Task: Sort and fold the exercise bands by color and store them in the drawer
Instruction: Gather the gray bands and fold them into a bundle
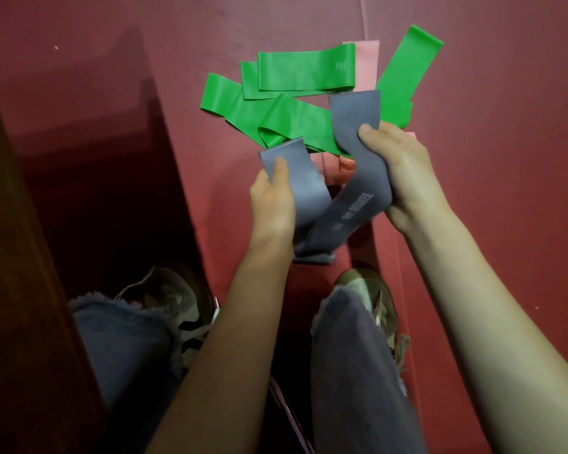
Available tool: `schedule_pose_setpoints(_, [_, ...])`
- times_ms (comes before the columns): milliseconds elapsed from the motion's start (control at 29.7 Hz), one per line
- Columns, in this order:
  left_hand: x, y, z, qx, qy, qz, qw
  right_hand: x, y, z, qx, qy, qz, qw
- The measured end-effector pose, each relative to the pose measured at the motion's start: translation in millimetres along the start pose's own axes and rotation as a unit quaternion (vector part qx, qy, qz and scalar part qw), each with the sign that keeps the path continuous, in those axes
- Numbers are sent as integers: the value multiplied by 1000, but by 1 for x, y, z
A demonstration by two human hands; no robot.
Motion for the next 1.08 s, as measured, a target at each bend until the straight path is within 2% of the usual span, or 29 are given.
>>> schedule_pose_setpoints(168, [0, 9, 3, -1, 13, 16, 1000, 22, 11, 23, -38, -62, 192, 979])
schedule_pose_setpoints(336, [3, 5, 8, -52, 1, 46, 998, 26, 22, 32, -65, -40, 173, 982])
schedule_pose_setpoints(504, [14, 18, 14, 54, -43, 26, 997, 22, 15, 27, -127, -20, 247, 960])
schedule_pose_setpoints(572, [16, 20, 15, 73, -54, 27, 996, 20, 13, 27, -142, -10, 278, 950])
schedule_pose_setpoints(908, [22, 26, 17, 90, -95, 40, 991, 17, 14, 37, -183, 126, 160, 962])
schedule_pose_setpoints(1076, [16, 26, 15, 122, -86, 38, 988, 19, 15, 38, -179, 121, 191, 958])
Point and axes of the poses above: each hand's wrist, its own z-axis away from the middle knuckle, its own x-axis out of the palm, y = z × x, the point moved 7 cm from there along -z, towards the middle knuckle, and after that the axes turned 4 degrees about y, right-handed, at the moved point
